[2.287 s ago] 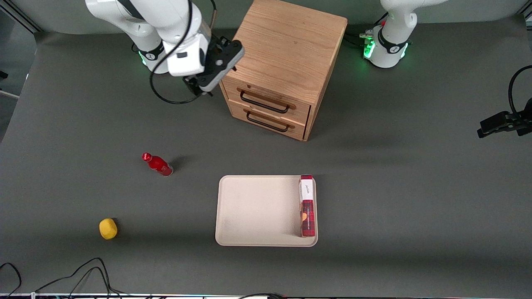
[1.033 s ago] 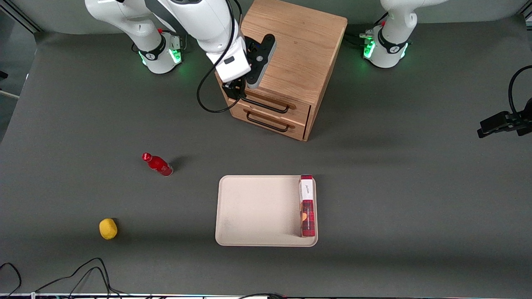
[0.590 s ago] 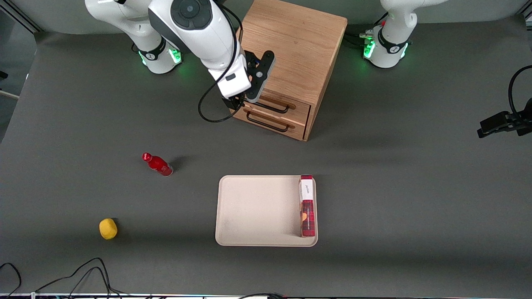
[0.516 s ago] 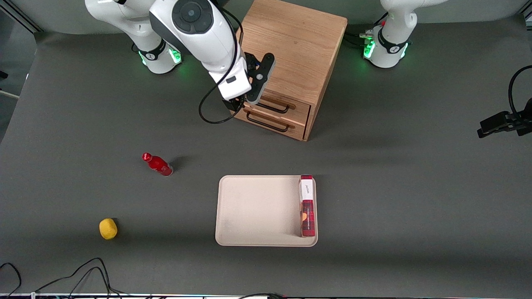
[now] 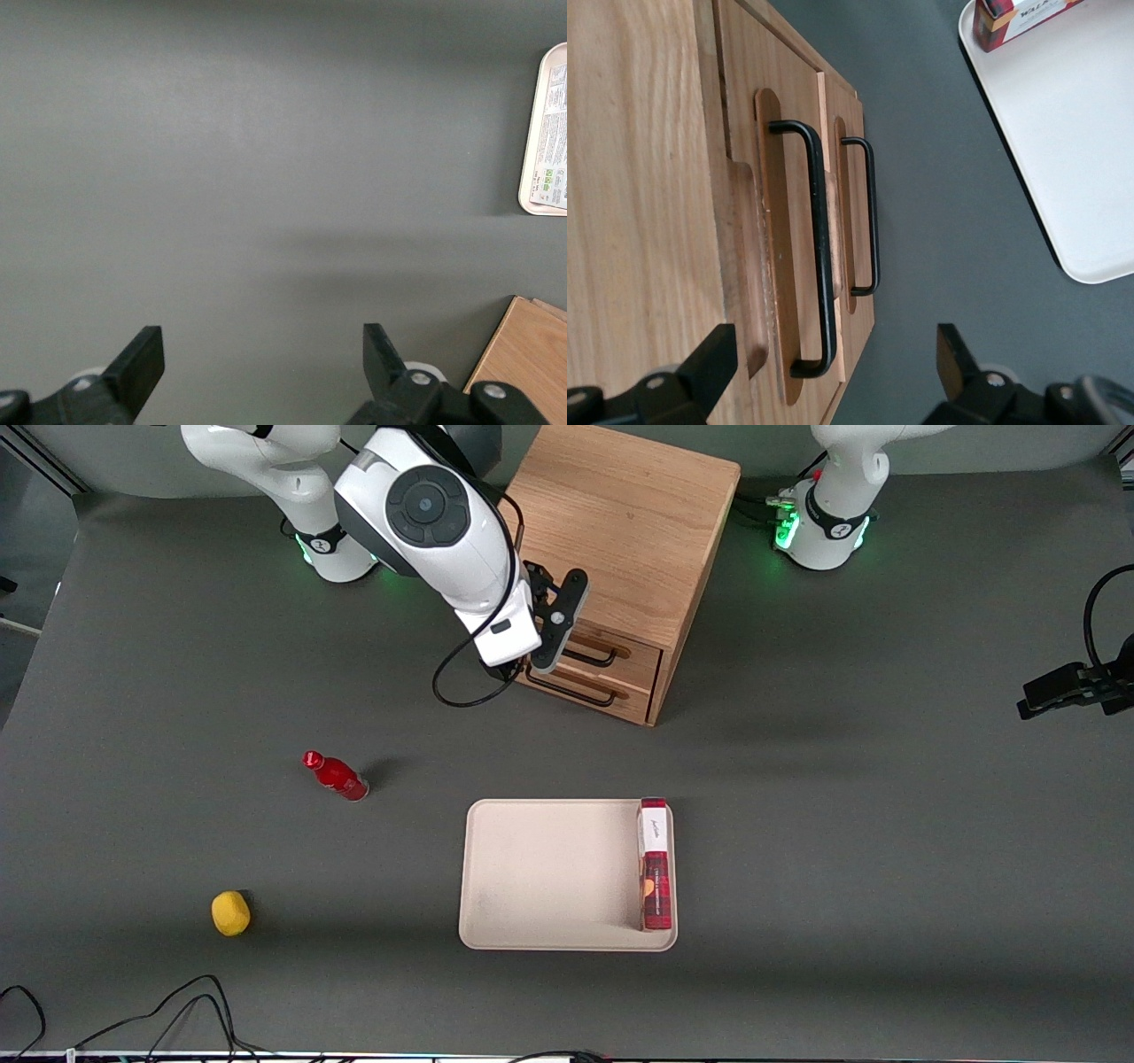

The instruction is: Open upper drawer

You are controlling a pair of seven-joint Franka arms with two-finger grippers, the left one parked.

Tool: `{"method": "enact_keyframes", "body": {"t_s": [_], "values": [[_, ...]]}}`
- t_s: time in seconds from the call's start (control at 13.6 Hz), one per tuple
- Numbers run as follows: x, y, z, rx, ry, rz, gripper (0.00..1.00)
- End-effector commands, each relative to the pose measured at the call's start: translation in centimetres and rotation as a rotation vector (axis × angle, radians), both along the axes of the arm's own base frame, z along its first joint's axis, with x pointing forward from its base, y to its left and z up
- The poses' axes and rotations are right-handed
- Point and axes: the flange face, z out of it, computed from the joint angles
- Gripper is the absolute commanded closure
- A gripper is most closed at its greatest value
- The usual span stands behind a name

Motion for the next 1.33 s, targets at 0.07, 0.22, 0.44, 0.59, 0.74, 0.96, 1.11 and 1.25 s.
{"method": "enact_keyframes", "body": {"t_s": [0.07,0.22,0.44,0.59,0.74,0.96,1.11,1.25], "values": [[-0.2,1.9,-2.2,0.010,0.006,0.003,0.00],[-0.4,2.2,-3.0,0.012,0.012,0.007,0.00],[0.0,2.3,-4.0,0.006,0.013,0.009,0.00],[0.2,2.2,-4.2,-0.007,-0.009,0.017,0.00],[0.3,2.3,-4.9,-0.001,-0.007,0.015,0.00],[0.6,2.3,-5.4,-0.007,-0.012,0.015,0.00],[0.7,2.3,-6.0,-0.020,-0.020,0.012,0.00],[0.8,2.3,-6.2,-0.013,-0.025,0.007,0.00]]}}
